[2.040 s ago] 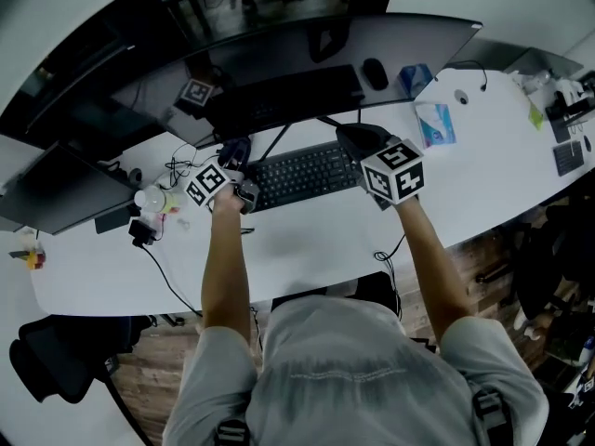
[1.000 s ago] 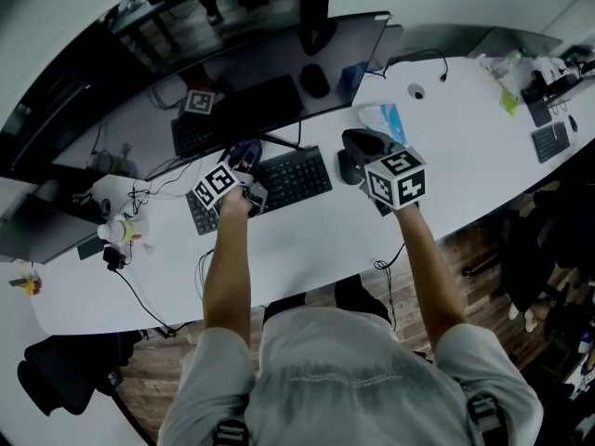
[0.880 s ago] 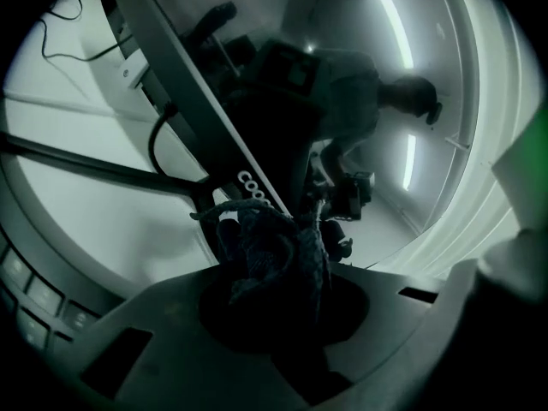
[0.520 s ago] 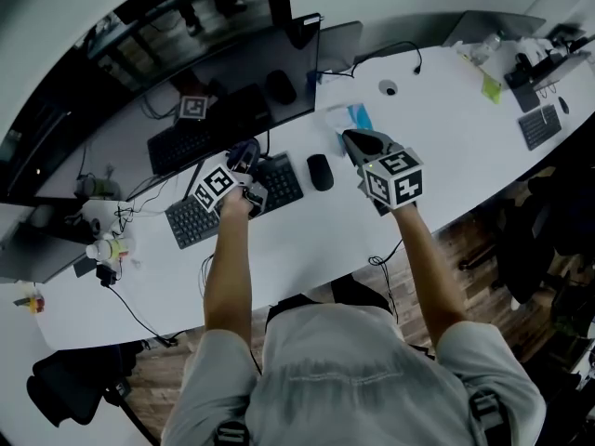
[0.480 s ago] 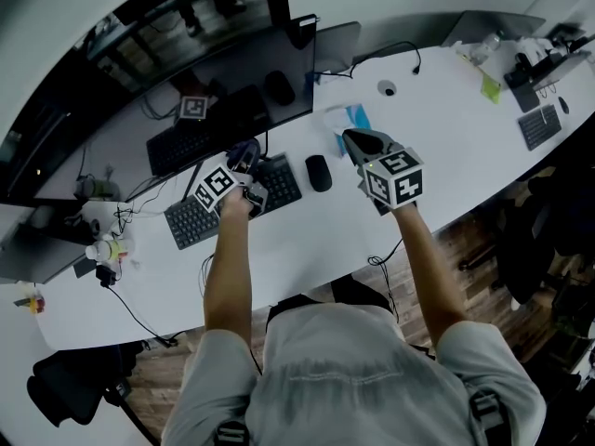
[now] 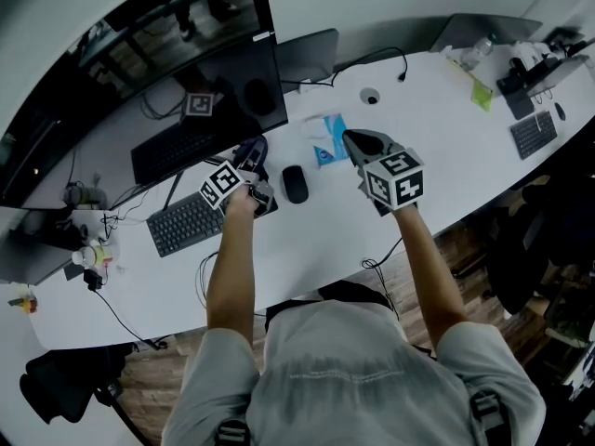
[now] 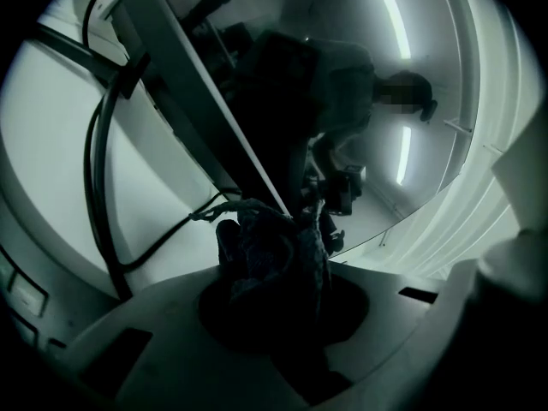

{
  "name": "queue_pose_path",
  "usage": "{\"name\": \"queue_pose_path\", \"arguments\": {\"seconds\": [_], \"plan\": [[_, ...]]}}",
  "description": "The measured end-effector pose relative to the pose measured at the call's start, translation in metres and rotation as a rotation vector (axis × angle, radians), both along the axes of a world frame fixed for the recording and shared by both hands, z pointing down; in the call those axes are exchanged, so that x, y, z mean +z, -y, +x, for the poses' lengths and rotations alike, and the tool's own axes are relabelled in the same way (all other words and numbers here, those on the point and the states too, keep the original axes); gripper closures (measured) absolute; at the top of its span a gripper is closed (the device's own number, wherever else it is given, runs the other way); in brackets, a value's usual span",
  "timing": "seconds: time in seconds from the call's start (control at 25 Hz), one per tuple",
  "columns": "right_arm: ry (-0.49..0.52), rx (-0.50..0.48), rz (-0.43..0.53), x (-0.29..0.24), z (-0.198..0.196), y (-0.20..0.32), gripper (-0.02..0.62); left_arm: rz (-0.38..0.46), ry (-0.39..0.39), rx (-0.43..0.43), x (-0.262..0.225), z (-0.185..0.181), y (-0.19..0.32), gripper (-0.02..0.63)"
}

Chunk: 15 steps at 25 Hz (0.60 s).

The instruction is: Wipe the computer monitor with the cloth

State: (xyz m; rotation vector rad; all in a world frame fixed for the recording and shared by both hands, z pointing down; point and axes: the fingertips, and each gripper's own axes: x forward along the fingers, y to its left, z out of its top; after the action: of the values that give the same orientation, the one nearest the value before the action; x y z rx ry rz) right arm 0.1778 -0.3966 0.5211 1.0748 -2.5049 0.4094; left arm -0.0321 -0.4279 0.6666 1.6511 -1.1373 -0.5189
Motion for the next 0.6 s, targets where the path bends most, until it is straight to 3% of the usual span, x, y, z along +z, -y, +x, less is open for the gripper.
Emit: {"name": "queue_pose_path", "arguments": {"seconds": [0.2,0.6], "plan": [[-0.005,0.004,-0.003,0.003,0.03,0.009,0.594,0.028,-0.027,-0.001,-0.002,0.04,0.017,0.555],[-0.012,0.021,-0.009,0.01,0.072,0.012,0.594,0.034,-0.149,-0.118,-0.005,0.09,0.041,0.555]]}}
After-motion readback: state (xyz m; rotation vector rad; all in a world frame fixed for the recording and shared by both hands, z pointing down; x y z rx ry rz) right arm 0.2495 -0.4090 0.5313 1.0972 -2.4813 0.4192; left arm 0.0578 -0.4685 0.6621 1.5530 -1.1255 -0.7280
